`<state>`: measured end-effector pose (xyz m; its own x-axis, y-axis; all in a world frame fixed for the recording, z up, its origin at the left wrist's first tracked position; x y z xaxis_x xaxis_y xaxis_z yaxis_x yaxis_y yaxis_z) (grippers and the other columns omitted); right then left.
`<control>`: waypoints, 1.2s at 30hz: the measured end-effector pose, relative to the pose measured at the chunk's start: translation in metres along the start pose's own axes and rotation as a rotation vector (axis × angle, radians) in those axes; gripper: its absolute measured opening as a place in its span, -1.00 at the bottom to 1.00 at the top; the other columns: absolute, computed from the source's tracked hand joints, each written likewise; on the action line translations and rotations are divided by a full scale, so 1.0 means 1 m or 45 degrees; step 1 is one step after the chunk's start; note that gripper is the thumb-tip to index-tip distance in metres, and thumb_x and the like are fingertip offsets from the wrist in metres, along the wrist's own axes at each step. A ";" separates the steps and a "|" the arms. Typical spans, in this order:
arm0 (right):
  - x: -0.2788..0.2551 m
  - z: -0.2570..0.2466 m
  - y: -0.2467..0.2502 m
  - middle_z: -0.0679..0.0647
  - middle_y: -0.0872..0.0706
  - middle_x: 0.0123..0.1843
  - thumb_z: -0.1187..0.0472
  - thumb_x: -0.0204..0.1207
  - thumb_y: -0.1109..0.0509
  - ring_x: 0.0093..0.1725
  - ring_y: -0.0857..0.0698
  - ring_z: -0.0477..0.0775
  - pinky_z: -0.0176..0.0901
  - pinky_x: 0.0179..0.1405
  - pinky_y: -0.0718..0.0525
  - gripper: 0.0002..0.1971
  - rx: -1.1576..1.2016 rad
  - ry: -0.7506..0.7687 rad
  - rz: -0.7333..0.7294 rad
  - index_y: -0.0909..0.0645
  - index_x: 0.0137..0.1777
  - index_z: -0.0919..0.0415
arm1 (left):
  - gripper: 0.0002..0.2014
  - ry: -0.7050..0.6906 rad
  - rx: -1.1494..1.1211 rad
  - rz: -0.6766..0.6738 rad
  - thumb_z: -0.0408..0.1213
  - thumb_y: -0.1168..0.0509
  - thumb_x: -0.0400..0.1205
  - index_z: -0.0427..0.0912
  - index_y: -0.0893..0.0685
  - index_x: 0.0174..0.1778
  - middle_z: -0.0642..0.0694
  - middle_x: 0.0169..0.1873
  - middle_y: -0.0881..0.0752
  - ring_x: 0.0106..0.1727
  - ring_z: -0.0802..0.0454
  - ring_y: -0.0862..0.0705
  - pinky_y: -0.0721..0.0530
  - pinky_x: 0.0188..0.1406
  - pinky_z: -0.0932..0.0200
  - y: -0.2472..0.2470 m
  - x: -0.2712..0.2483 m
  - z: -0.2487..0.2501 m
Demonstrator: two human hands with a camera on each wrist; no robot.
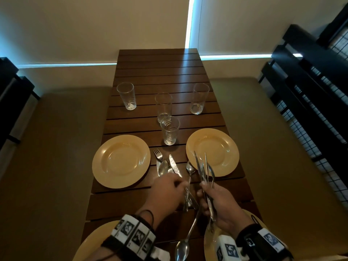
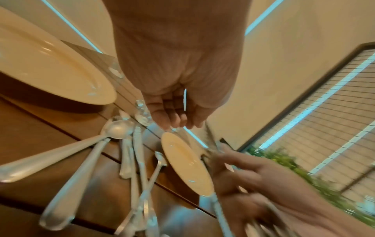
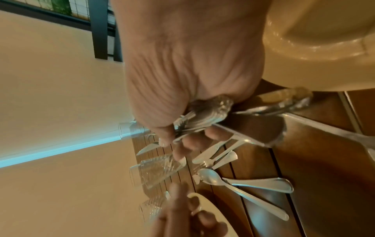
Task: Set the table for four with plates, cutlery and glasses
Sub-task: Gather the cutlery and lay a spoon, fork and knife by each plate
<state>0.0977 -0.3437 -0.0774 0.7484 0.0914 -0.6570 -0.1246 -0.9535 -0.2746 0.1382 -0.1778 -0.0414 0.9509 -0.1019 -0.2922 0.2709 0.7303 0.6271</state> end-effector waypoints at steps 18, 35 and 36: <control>-0.046 -0.013 0.085 0.33 -0.86 0.03 0.08 0.39 -0.51 -0.62 -0.50 -0.02 -0.22 -0.69 -0.47 -0.49 -0.033 -0.006 0.165 -0.57 0.24 0.39 | -0.81 0.562 0.116 0.022 -0.18 -0.43 0.55 -0.24 -0.69 -0.25 -0.10 -0.32 -0.76 -0.31 -0.04 -0.74 -0.71 -0.35 0.11 -0.011 0.055 -0.094; -0.059 -0.011 0.108 0.43 -0.83 -0.02 0.20 0.57 -0.43 -0.62 -0.61 0.10 -0.20 -0.69 -0.55 -0.70 0.026 -0.052 0.143 -0.58 0.17 0.40 | -0.76 0.835 -0.260 0.042 -0.32 -0.36 0.69 -0.47 -0.75 -0.12 -0.33 -0.41 -0.84 -0.33 -0.24 -0.86 -0.90 -0.26 -0.17 -0.040 0.090 -0.102; -0.059 -0.010 0.108 0.43 -0.84 -0.02 0.21 0.57 -0.43 -0.61 -0.62 0.11 -0.19 -0.68 -0.56 -0.71 0.032 -0.059 0.137 -0.58 0.18 0.41 | -0.76 0.850 -0.314 0.054 -0.32 -0.36 0.70 -0.48 -0.74 -0.12 -0.35 -0.39 -0.83 -0.36 -0.23 -0.85 -0.89 -0.34 -0.12 -0.036 0.085 -0.096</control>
<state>0.0463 -0.4555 -0.0610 0.6991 0.0023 -0.7150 -0.2195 -0.9510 -0.2178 0.1947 -0.1475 -0.1580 0.6438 0.3076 -0.7006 0.1191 0.8642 0.4889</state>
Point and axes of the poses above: each hand's wrist, its own x-axis towards the middle knuckle, its own y-axis out of the back of the hand, z = x × y, the point moved 7 cm from there along x, towards the middle knuckle
